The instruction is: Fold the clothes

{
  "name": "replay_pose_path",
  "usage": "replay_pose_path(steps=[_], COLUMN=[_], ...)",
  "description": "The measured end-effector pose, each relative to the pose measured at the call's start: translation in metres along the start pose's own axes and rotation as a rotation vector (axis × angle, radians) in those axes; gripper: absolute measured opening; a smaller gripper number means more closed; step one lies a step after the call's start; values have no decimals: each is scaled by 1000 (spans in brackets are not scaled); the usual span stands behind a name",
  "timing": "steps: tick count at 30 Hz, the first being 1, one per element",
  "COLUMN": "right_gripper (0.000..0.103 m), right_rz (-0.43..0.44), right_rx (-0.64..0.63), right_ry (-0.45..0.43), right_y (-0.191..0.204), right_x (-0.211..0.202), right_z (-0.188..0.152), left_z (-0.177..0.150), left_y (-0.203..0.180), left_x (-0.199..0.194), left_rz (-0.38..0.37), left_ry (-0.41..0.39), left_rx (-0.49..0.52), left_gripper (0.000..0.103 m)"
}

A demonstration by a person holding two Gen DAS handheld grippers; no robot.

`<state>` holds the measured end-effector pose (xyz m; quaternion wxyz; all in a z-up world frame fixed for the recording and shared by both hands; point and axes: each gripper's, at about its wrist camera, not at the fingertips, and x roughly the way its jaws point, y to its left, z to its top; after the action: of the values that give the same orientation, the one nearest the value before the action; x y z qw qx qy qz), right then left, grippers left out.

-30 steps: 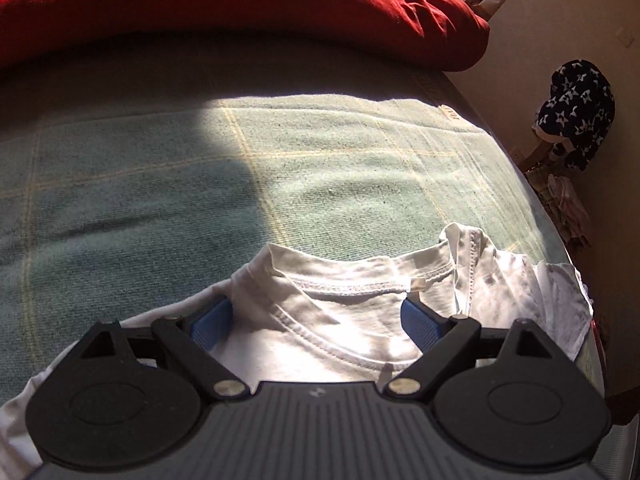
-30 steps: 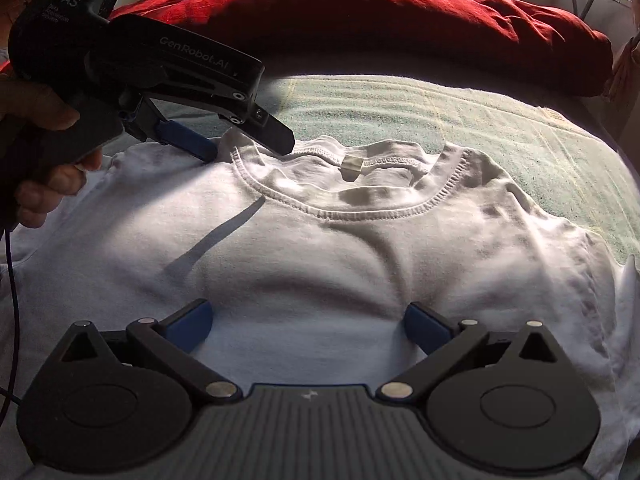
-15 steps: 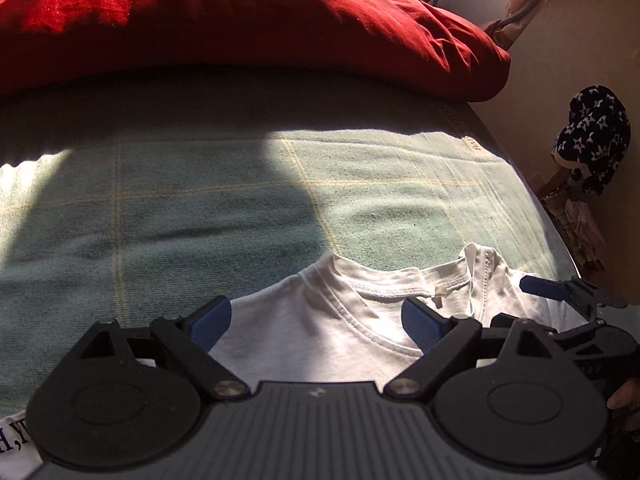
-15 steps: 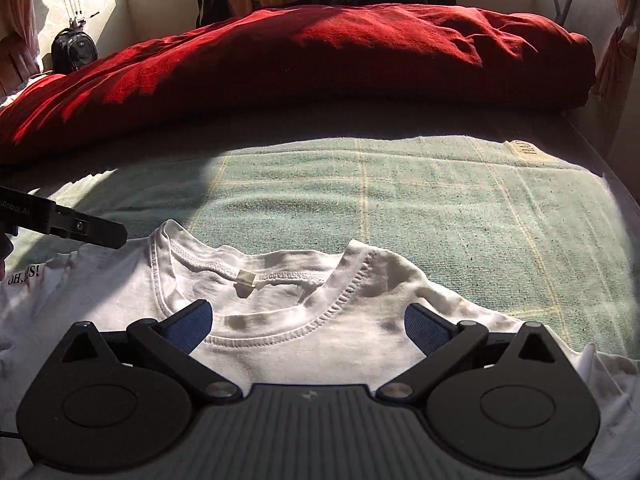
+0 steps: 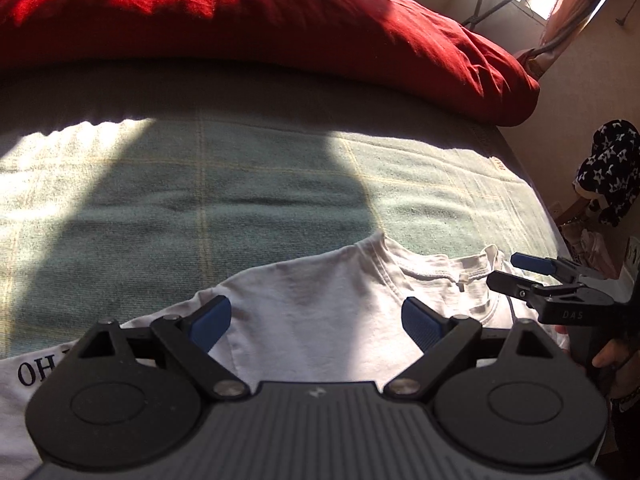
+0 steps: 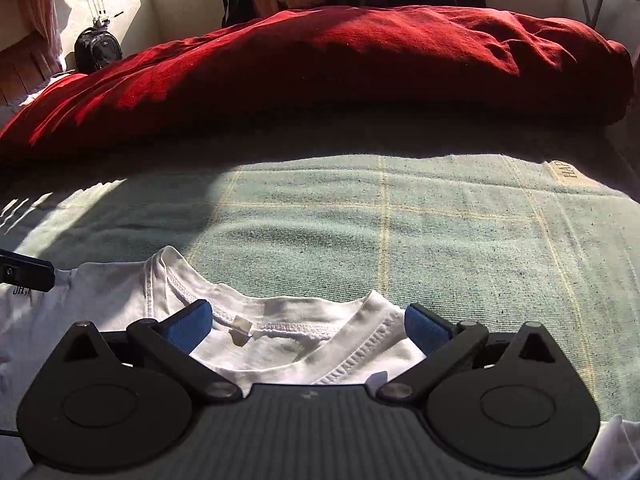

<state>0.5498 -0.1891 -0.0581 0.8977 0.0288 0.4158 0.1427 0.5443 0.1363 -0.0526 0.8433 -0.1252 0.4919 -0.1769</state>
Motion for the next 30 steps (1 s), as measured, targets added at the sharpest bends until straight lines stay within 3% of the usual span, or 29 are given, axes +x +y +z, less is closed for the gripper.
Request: replay_pose_path(steps=[6,12,17,23,30], right_gripper=[103,103,103,103,103], right_rz=[-27,-12,-109,-197,-229], right_rx=[-26,-1,45,216,202], right_ry=[26,-10,-22,37,11], right_y=[5,3,-12,-60,-77], right_x=[33,-10,-63,-48,-41], right_z=[-1,12,-23,-66,-47], left_z=[-6,-6,-12,-29,-23], left_y=[-6,-17,-25,-31,-37], left_x=[1,-8,-6,18,33], left_rz=[-9,-18,-43,-53,-31], left_ry=[14,5,34,105,111], left_rx=[7,28,39,37,43], left_gripper=[92,92,92,92,92])
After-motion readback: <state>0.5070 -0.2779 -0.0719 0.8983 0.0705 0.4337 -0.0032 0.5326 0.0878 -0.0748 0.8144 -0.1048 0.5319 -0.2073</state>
